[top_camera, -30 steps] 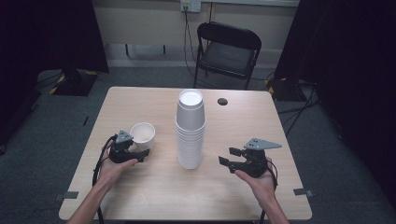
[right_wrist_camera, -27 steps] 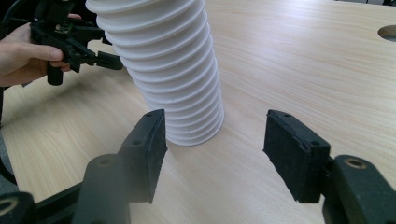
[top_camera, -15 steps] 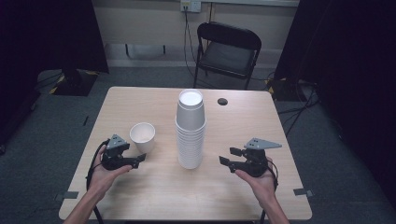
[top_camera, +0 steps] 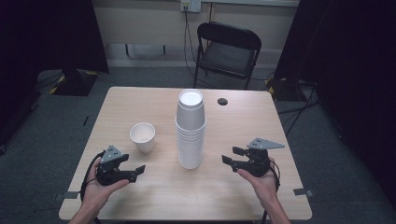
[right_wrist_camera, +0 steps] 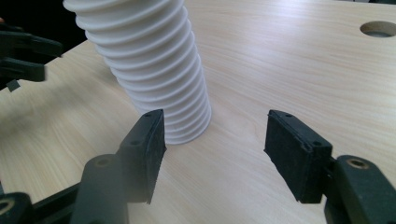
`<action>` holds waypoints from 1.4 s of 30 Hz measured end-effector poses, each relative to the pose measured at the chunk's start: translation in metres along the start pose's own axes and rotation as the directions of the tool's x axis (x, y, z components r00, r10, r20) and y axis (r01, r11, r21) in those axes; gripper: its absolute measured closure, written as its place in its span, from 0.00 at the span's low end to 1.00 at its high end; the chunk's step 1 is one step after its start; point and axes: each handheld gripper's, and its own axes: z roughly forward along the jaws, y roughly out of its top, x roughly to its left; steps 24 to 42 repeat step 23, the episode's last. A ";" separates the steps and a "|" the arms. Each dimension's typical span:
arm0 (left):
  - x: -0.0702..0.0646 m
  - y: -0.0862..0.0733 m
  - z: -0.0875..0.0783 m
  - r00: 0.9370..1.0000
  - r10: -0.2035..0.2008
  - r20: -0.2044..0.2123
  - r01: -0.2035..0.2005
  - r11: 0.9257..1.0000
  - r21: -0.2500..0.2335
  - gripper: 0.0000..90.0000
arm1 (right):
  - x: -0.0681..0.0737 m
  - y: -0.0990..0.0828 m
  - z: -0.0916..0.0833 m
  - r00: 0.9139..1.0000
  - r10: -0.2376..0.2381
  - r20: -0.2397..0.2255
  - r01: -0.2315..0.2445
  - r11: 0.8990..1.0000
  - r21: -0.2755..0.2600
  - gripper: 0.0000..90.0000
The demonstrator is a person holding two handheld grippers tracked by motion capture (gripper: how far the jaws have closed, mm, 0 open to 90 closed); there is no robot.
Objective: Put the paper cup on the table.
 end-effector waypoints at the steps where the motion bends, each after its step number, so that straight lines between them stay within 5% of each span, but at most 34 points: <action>1: -0.004 0.000 -0.003 1.000 0.014 0.003 -0.014 1.000 -0.003 0.21 | -0.001 -0.003 -0.001 1.000 0.001 0.005 -0.001 1.000 0.007 0.42; 5: -0.017 -0.005 -0.012 0.999 0.049 0.020 -0.049 0.999 -0.002 0.20 | -0.005 -0.014 -0.006 1.000 0.004 0.024 -0.005 0.999 0.035 0.42; 10: -0.022 -0.021 -0.013 0.999 0.027 0.033 -0.027 1.000 0.004 0.20 | -0.008 -0.026 -0.021 0.998 0.007 0.056 -0.009 0.999 0.036 0.41; 18: -0.011 -0.040 -0.013 0.999 -0.033 -0.006 0.033 0.999 0.001 0.19 | -0.012 -0.047 -0.031 0.995 0.030 0.092 -0.032 0.999 0.023 0.38; 22: -0.003 -0.042 -0.017 0.997 -0.074 -0.007 0.074 0.997 -0.025 0.17 | -0.017 -0.056 -0.027 0.992 0.034 0.122 -0.040 0.998 0.046 0.34; 42: -0.002 -0.043 -0.018 0.997 -0.074 -0.008 0.074 0.997 -0.024 0.17 | -0.019 -0.057 -0.026 0.991 0.029 0.130 -0.036 0.998 0.046 0.33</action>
